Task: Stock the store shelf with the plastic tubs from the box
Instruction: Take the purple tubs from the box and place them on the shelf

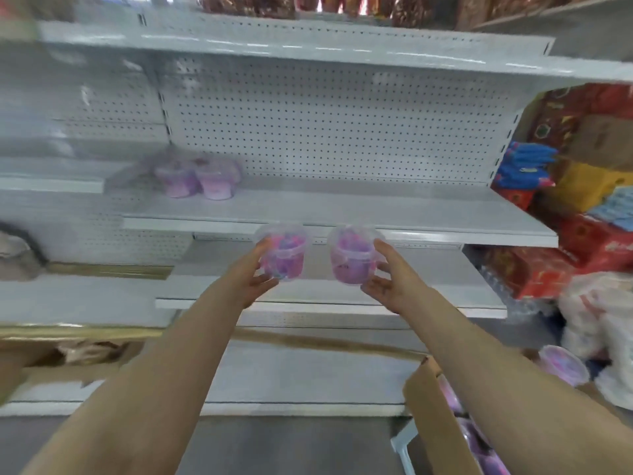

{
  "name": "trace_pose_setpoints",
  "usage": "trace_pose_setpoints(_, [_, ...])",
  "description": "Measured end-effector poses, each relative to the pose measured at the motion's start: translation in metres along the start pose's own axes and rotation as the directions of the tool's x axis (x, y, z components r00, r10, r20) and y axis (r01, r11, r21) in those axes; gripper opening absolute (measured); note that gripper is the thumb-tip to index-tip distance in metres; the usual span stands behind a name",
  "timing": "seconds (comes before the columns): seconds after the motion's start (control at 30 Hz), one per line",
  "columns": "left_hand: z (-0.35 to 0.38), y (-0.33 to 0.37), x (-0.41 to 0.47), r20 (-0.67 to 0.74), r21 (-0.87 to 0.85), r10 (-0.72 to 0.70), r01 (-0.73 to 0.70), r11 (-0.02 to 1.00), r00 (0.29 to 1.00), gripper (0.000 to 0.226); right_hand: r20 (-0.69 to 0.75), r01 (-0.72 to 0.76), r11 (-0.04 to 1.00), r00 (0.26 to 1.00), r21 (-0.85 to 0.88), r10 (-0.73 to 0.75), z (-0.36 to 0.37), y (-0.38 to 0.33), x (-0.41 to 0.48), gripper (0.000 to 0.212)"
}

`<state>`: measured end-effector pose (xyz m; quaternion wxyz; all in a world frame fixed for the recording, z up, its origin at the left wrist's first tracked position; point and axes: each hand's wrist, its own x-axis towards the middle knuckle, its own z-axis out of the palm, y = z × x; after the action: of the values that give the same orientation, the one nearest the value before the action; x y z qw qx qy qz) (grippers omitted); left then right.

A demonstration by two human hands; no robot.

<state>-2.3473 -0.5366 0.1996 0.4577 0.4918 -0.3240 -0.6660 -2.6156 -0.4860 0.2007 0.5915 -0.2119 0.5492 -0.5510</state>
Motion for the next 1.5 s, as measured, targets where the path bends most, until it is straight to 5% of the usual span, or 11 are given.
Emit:
trace_pose_setpoints(0.17, [-0.077,0.061,0.035,-0.047,-0.025,0.069,-0.07,0.997,0.997,0.044,0.085,0.02,0.997,0.996,-0.068,-0.014,0.105,-0.009,0.042,0.055])
trace_pose_setpoints(0.4, [-0.181,0.14,0.113,-0.136,0.012,0.1,-0.1,0.995,0.986,0.059,0.098,0.024,0.994,0.995,-0.104,-0.014,0.246,-0.004,0.119,0.067])
trace_pose_setpoints(0.63, [-0.241,0.19,0.176,-0.12,0.076,0.101,-0.092,0.993,0.988,0.046,0.084,0.01,0.991,0.996,-0.133,0.002,0.337,0.003,0.173,0.07])
trace_pose_setpoints(0.77, [-0.255,0.209,0.2,-0.128,0.12,0.098,-0.083,0.989,0.987,0.045,0.061,0.014,0.987,0.998,-0.162,-0.004,0.366,0.01,0.191,0.071])
trace_pose_setpoints(1.03, [-0.273,0.215,0.238,-0.389,0.153,0.173,-0.121,0.981,0.905,0.107,-0.071,0.068,0.956,0.993,-0.286,-0.092,0.381,0.014,0.212,0.072])
trace_pose_setpoints(1.2, [-0.26,0.207,0.239,-0.458,0.173,0.274,-0.217,0.961,0.846,0.082,-0.222,0.109,0.884,0.947,-0.454,-0.231,0.394,0.01,0.211,0.061])
trace_pose_setpoints(1.5, [-0.251,0.198,0.227,-0.494,0.218,0.281,-0.196,0.956,0.823,0.089,-0.225,0.137,0.94,0.951,-0.314,-0.214,0.4,0.014,0.192,0.054])
